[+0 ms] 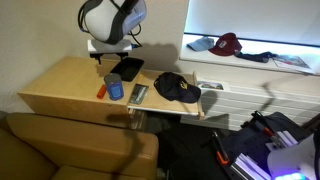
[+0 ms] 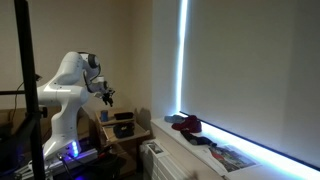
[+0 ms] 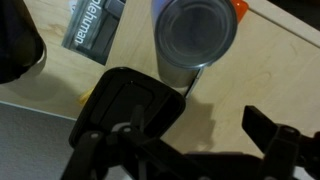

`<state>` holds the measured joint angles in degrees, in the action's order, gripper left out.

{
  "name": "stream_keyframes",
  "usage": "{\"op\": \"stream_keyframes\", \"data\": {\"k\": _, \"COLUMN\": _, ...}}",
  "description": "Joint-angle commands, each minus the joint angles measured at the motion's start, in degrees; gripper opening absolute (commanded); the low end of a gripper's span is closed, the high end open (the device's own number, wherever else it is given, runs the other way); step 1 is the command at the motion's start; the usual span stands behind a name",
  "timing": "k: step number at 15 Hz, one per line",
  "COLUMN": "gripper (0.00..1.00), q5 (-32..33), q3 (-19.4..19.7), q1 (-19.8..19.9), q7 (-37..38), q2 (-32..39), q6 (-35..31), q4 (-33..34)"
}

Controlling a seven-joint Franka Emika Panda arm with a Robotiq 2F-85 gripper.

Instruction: Put the can directly on the nightstand

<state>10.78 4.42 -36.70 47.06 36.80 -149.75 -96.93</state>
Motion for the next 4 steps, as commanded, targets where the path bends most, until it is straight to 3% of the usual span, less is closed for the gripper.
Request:
{"op": "stream_keyframes", "data": {"k": 1, "gripper": 1.00, "q5": -7.8, "q3": -6.3, "q1": 7.6, "q7": -5.6, "q2": -8.3, "q6": 5.0, "q4": -3.1}}
{"op": "stream_keyframes", "data": {"k": 2, "gripper": 1.00, "q5": -9.8, "q3": -7.2, "q1": 9.2, "q7": -5.8, "q2": -9.6, "q6": 5.5, "q4": -3.1}}
{"op": "stream_keyframes", "data": {"k": 3, "gripper": 1.00, "q5": -6.0, "q3": -5.6, "q1": 6.6, "q7": -3.3, "q2": -5.1, "q6": 3.7, "q4": 0.1}}
{"op": "stream_keyframes", "data": {"k": 4, "gripper": 1.00, "q5": -6.1, "q3": -6.2, "q1": 7.7, "q7": -3.6, "q2": -6.4, "q6": 4.4, "q4": 0.1}}
